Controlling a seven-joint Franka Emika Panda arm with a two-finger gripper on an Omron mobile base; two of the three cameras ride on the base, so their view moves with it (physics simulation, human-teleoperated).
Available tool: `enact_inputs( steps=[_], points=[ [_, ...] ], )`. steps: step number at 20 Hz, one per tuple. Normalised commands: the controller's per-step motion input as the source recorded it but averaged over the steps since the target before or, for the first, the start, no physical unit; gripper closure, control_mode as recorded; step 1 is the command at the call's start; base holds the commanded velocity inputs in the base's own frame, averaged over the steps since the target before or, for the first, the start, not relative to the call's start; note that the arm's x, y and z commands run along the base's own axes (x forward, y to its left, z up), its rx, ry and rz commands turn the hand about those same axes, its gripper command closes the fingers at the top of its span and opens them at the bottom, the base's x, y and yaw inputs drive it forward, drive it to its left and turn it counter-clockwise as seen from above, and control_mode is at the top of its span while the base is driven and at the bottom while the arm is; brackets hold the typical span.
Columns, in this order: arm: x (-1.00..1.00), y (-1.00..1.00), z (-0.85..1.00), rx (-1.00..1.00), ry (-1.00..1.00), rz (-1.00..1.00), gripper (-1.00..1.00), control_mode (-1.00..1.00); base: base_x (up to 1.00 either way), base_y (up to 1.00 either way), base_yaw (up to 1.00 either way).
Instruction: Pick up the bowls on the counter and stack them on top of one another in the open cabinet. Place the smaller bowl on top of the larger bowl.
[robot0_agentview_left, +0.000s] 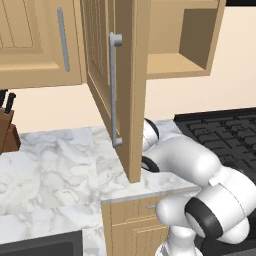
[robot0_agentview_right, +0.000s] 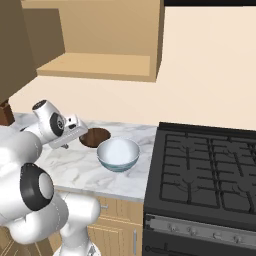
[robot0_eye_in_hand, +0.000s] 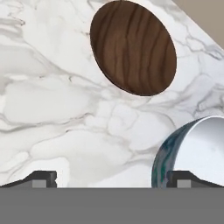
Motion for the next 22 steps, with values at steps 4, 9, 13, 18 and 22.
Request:
enact_inputs(
  steps=[4, 9, 13, 18, 22],
  points=[
    [0.2, 0.08, -0.15, 0.0, 0.0, 0.0, -1.0, -1.0, 0.0, 0.0, 0.0],
    [0.21, 0.1, -0.13, 0.0, 0.0, -0.01, -1.0, -1.0, 0.0, 0.0, 0.0],
    [0.27, 0.07, -0.12, 0.0, 0.0, -0.02, -1.0, -1.0, 0.0, 0.0, 0.0],
    [0.3, 0.06, -0.13, 0.0, -0.01, -0.02, -1.0, -1.0, 0.0, 0.0, 0.0],
    [0.29, 0.08, -0.16, 0.0, -0.02, -0.02, -1.0, -1.0, 0.0, 0.0, 0.0]
  ],
)
